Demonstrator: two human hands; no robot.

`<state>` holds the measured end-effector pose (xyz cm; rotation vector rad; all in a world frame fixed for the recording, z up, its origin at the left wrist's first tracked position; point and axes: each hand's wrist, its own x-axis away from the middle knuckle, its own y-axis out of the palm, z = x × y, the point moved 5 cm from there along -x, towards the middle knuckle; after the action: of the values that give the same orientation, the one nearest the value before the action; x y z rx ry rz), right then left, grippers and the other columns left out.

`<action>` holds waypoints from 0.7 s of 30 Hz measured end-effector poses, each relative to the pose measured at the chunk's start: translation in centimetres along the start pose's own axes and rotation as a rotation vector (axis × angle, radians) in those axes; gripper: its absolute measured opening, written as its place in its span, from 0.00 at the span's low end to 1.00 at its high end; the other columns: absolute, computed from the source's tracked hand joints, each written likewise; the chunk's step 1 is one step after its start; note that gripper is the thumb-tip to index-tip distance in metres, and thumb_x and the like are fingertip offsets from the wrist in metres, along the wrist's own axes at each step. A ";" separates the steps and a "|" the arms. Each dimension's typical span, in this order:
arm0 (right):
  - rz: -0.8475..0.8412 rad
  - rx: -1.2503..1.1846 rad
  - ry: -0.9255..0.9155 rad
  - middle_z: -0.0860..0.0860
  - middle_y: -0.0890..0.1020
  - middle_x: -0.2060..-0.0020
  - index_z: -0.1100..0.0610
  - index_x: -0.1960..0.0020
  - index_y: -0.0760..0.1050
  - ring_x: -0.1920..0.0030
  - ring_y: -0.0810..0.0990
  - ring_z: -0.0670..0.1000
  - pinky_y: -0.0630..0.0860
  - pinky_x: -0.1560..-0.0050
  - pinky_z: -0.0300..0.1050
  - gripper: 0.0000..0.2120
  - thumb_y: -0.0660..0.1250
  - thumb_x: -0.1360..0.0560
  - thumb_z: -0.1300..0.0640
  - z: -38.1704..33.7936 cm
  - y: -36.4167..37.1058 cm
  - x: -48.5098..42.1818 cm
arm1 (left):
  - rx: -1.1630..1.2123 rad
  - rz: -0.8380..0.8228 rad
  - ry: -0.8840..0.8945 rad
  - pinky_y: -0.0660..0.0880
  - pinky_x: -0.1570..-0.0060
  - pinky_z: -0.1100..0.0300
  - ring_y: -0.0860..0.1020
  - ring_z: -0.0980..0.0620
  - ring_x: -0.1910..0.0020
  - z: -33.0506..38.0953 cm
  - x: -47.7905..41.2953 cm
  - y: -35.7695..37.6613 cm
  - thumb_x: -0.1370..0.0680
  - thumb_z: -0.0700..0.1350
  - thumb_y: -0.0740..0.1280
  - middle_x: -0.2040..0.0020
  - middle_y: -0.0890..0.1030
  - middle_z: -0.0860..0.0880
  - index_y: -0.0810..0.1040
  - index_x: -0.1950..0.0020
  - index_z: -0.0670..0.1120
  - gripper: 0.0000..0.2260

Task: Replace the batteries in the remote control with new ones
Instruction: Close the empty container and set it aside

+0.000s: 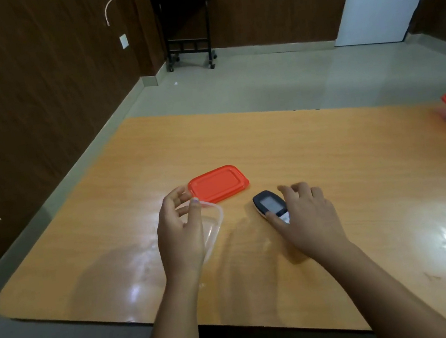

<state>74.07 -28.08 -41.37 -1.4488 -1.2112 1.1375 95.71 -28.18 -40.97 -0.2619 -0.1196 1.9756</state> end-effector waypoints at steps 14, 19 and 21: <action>-0.452 0.332 -0.608 0.51 0.59 0.24 0.43 0.23 0.48 0.25 0.58 0.56 0.57 0.30 0.57 0.46 0.69 0.33 0.38 -11.0 5.3 -14.1 | 0.314 0.124 -0.193 0.70 0.61 0.76 0.78 0.58 0.48 -1.2 -2.0 -4.3 0.22 0.44 0.63 0.45 0.81 0.53 0.78 0.46 0.51 0.07; -0.233 0.216 -0.612 0.56 0.70 0.36 0.43 0.26 0.54 0.38 0.71 0.59 0.69 0.39 0.55 0.45 0.69 0.38 0.35 -10.0 2.2 -13.4 | 0.333 0.077 -0.209 0.70 0.56 0.66 0.78 0.55 0.45 -1.4 -2.1 -4.0 0.21 0.45 0.62 0.43 0.80 0.52 0.77 0.46 0.53 0.07; -0.211 -0.229 -0.479 0.56 0.72 0.38 0.44 0.27 0.57 0.40 0.73 0.58 0.73 0.43 0.53 0.43 0.68 0.39 0.41 -9.6 0.1 -12.0 | 0.328 0.071 -0.218 0.71 0.55 0.65 0.78 0.54 0.46 -1.6 -2.2 -4.0 0.21 0.45 0.62 0.43 0.80 0.51 0.77 0.45 0.52 0.07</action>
<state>82.35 -40.69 -38.68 -1.2044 -1.8329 1.2692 100.52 -28.61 -41.46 0.1641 0.0754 2.0534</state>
